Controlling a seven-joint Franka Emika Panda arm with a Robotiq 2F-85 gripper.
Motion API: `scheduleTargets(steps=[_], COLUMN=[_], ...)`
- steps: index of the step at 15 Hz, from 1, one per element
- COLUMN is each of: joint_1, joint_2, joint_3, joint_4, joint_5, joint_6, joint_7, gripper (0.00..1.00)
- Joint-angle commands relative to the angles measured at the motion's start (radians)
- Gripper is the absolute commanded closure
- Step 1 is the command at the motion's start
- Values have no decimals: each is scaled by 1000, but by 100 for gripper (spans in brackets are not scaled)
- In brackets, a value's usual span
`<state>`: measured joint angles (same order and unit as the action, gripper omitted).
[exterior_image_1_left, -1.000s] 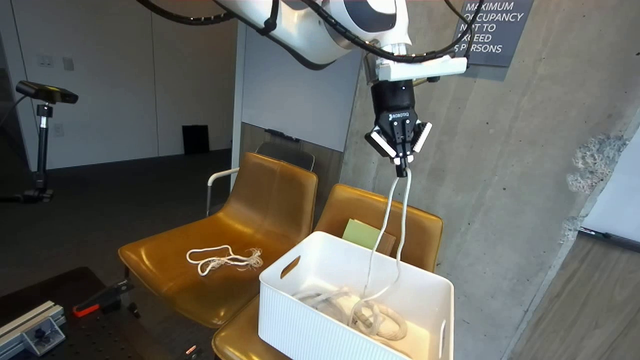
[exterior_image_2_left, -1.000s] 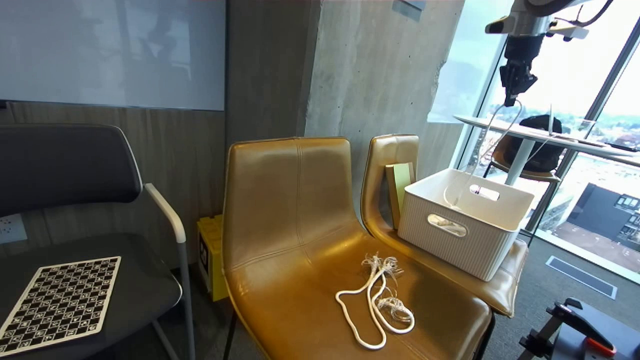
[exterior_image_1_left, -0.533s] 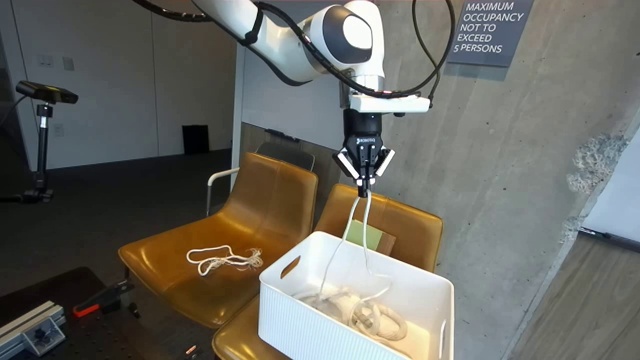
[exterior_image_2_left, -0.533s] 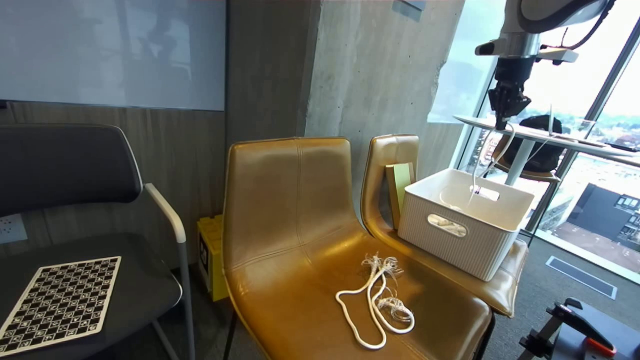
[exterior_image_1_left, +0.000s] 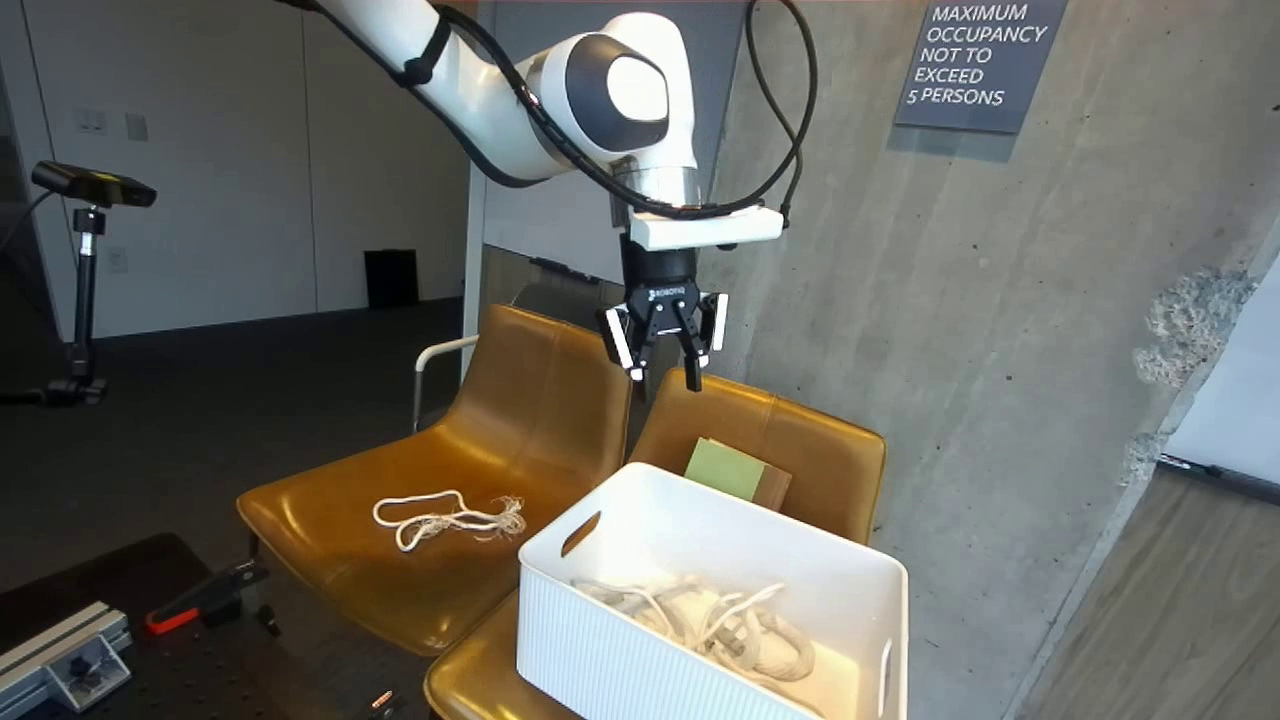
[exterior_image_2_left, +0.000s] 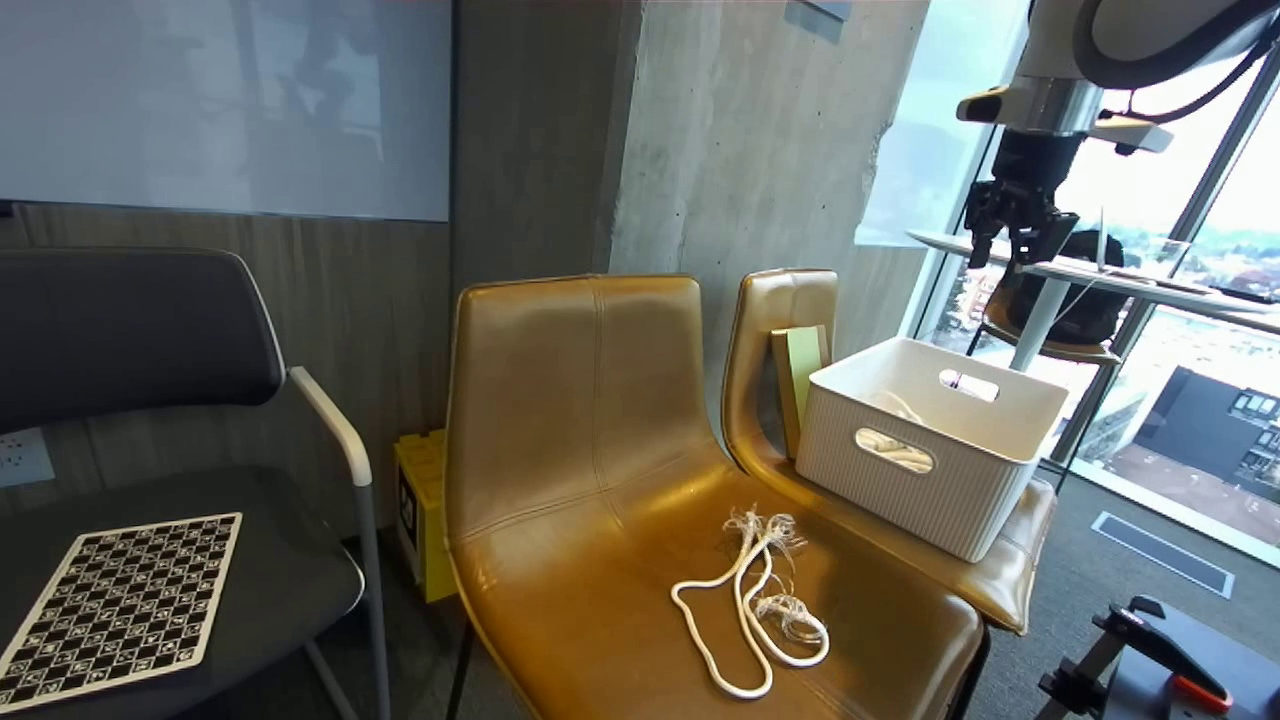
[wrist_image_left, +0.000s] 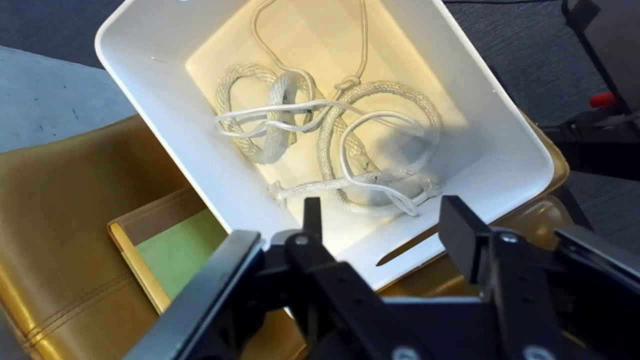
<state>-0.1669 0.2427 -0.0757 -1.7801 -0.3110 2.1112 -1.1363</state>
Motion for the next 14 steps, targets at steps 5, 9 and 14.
scheduleTargets(steps=[5,9,14], joint_1=[161,242,280], joint_2=[-241,-192,-46], joint_3=[88,157,185], joint_4=[-431,-495,-492], joint_5=[-107,-126,-130], joint_6=[214,271,352], joint_7=[209,366,479], gripper=[0,0,0])
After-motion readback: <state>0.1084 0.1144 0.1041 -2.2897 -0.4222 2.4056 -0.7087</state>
